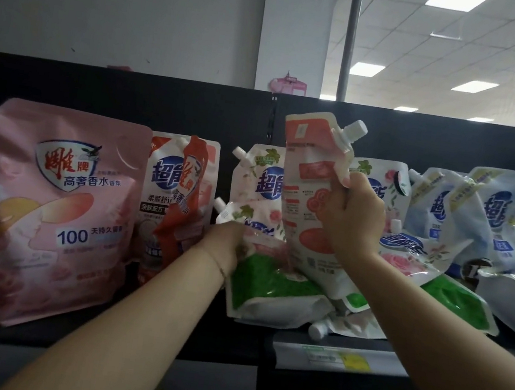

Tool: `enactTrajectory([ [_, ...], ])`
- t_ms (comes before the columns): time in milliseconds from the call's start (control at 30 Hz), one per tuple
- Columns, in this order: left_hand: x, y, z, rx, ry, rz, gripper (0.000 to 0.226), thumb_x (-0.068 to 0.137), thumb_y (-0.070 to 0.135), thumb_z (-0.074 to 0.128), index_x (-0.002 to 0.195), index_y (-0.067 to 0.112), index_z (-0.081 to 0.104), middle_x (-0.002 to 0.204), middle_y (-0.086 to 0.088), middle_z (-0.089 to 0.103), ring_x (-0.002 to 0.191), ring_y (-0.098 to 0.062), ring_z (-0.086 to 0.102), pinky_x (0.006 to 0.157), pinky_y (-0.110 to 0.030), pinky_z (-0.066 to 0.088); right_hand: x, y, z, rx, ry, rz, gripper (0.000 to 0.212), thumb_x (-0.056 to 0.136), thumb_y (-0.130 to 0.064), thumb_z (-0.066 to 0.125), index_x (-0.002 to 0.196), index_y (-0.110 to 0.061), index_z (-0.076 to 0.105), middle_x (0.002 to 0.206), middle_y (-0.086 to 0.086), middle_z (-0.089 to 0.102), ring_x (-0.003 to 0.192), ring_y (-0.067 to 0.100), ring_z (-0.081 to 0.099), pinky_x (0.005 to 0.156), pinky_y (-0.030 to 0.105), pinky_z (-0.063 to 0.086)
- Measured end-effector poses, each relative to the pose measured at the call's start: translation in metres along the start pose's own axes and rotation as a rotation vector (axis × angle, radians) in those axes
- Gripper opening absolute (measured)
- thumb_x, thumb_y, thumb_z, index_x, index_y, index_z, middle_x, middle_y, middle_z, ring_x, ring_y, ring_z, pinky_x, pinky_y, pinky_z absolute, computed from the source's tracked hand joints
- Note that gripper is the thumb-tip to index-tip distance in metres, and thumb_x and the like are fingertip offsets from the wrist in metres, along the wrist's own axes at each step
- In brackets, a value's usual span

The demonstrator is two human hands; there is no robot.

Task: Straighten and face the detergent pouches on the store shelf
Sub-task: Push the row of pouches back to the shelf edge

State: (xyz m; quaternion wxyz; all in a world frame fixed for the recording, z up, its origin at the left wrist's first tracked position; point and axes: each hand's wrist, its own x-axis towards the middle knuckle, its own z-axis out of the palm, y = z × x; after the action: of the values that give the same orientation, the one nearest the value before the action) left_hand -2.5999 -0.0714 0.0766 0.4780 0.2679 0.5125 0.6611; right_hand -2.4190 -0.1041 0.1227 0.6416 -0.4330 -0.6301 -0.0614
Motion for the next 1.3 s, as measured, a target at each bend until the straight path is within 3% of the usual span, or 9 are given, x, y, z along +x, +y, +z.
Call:
enactTrajectory([
  [100, 0.037, 0.005, 0.005, 0.06, 0.003, 0.041, 0.068, 0.049, 0.016, 0.078, 0.113, 0.006, 0.06, 0.096, -0.018, 0.07, 0.074, -0.035, 0.071, 0.069, -0.048, 0.059, -0.002, -0.007, 0.004, 0.024, -0.002, -0.008, 0.018, 0.099, -0.014, 0.041, 0.098, -0.005, 0.056, 0.063, -0.016, 0.041, 0.055, 0.006, 0.041, 0.05, 0.023, 0.027],
  [267, -0.034, 0.022, 0.004, 0.017, -0.051, 0.099, 0.038, 0.077, -0.001, 0.072, 0.113, -0.001, 0.06, 0.09, -0.019, 0.068, 0.064, -0.032, 0.068, 0.045, -0.033, 0.053, -0.001, -0.021, 0.01, 0.235, 0.002, 0.199, 0.017, 0.093, -0.009, 0.043, 0.079, -0.009, 0.051, 0.071, -0.001, 0.056, 0.066, 0.019, 0.057, 0.061, 0.04, 0.052],
  [367, -0.048, 0.031, -0.002, -0.035, 0.095, 0.249, 0.024, 0.077, -0.005, 0.072, 0.097, 0.003, 0.063, 0.082, -0.016, 0.068, 0.062, -0.03, 0.068, 0.056, -0.037, 0.058, -0.003, -0.033, 0.017, 0.35, 0.014, 0.272, 0.014, 0.087, -0.004, 0.041, 0.082, -0.007, 0.054, 0.085, 0.009, 0.063, 0.079, 0.026, 0.062, 0.072, 0.047, 0.056],
  [467, -0.06, 0.038, -0.005, 0.022, 0.144, 0.438, 0.007, 0.085, 0.002, 0.065, 0.088, 0.007, 0.067, 0.081, -0.013, 0.07, 0.072, -0.031, 0.07, 0.068, -0.044, 0.06, -0.009, -0.05, 0.026, 0.395, 0.006, 0.205, 0.018, 0.096, -0.009, 0.044, 0.078, -0.007, 0.049, 0.07, 0.001, 0.053, 0.064, 0.016, 0.051, 0.064, 0.041, 0.049],
  [600, -0.076, 0.036, -0.014, 0.241, 0.216, 0.804, 0.029, 0.088, 0.004, 0.061, 0.066, 0.024, 0.06, 0.074, 0.005, 0.065, 0.075, -0.013, 0.064, 0.065, -0.021, 0.054, -0.014, -0.06, 0.046, 0.451, 0.005, 0.207, 0.024, 0.101, -0.021, 0.043, 0.085, -0.005, 0.051, 0.067, 0.0, 0.053, 0.06, 0.016, 0.05, 0.059, 0.04, 0.046],
  [767, -0.067, 0.009, -0.031, 0.4, 0.267, 1.046, 0.024, 0.087, -0.01, 0.053, 0.092, 0.012, 0.061, 0.095, 0.001, 0.058, 0.075, 0.001, 0.054, 0.075, -0.019, 0.047, -0.055, -0.035, 0.072, 0.392, -0.215, 0.154, 0.027, 0.103, -0.026, 0.039, 0.088, -0.007, 0.048, 0.067, 0.002, 0.053, 0.059, 0.019, 0.051, 0.057, 0.034, 0.044],
  [933, -0.068, 0.003, -0.038, 0.587, 0.201, 1.195, 0.053, 0.081, -0.011, 0.058, 0.129, 0.007, 0.043, 0.119, -0.003, 0.044, 0.111, -0.013, 0.046, 0.095, -0.005, 0.035, -0.062, -0.018, 0.063, 0.373, -0.436, 0.088, 0.011, 0.099, -0.028, 0.05, 0.097, -0.019, 0.044, 0.078, 0.002, 0.064, 0.068, 0.017, 0.063, 0.059, 0.034, 0.053],
  [1100, -0.075, 0.006, -0.049, 0.504, 0.229, 1.288, 0.04, 0.077, 0.003, 0.073, 0.102, 0.016, 0.045, 0.093, 0.009, 0.048, 0.083, 0.0, 0.05, 0.073, -0.011, 0.045, -0.059, -0.003, 0.042, 0.274, -0.659, 0.036, 0.034, 0.087, -0.041, 0.062, 0.113, -0.023, 0.049, 0.102, -0.007, 0.066, 0.089, 0.009, 0.064, 0.078, 0.041, 0.057],
  [1300, -0.085, -0.015, -0.06, 0.658, 0.117, 1.368, 0.023, 0.082, 0.014, 0.07, 0.08, 0.019, 0.048, 0.07, 0.006, 0.048, 0.064, -0.009, 0.05, 0.057, -0.018, 0.044, -0.065, 0.013, 0.02, 0.087, -0.651, -0.046, 0.042, 0.081, -0.059, 0.059, 0.106, -0.026, 0.057, 0.093, -0.008, 0.061, 0.082, 0.008, 0.059, 0.075, 0.039, 0.054],
])
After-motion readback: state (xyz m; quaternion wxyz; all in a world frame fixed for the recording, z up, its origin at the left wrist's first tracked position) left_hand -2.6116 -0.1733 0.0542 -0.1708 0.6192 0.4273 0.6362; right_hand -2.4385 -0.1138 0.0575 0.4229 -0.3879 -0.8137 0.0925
